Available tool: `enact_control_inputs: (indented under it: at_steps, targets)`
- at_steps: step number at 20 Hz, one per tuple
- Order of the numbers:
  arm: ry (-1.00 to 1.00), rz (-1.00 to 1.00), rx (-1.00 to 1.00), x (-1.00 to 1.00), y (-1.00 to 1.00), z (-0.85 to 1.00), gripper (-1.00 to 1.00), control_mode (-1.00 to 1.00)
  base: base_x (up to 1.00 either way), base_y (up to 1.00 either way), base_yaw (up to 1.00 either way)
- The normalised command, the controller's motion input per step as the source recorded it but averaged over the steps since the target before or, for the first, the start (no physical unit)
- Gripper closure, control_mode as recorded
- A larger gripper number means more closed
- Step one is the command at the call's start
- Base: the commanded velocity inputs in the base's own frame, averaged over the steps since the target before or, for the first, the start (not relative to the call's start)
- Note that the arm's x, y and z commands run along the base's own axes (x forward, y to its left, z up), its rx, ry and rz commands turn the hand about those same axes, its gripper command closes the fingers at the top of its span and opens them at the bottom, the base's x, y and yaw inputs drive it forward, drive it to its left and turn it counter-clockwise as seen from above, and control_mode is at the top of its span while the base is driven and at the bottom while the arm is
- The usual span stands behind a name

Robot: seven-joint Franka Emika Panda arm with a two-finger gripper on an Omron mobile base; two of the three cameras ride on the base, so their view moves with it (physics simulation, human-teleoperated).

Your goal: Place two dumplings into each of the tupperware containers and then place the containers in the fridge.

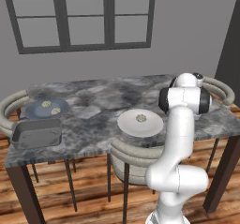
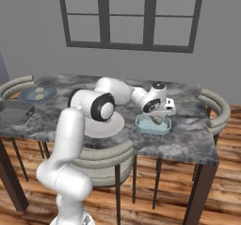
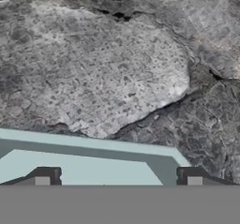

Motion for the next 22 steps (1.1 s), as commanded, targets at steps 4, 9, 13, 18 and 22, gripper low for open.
enact_control_inputs:
  at_steps: [4, 9, 13, 18, 22]
  targets:
    - [0.0, 0.0, -0.01, -0.21, -0.45, 0.05, -1.0, -1.0, 0.0, 0.0, 0.0]
    - [-0.12, 0.0, -0.02, -0.92, -0.19, 0.18, -1.0, -1.0, 0.0, 0.0, 0.0]
    - [-0.2, 0.08, -0.1, -1.0, 0.23, 0.03, -1.0, -1.0, 0.0, 0.0, 0.0]
    - [0.0, 0.13, -0.18, -1.0, 1.0, 0.0, -1.0, -1.0, 0.0, 0.0, 0.0]
    - [0.01, 0.06, -0.23, -0.86, 1.0, 0.05, -1.0, -1.0, 0.0, 0.0, 0.0]
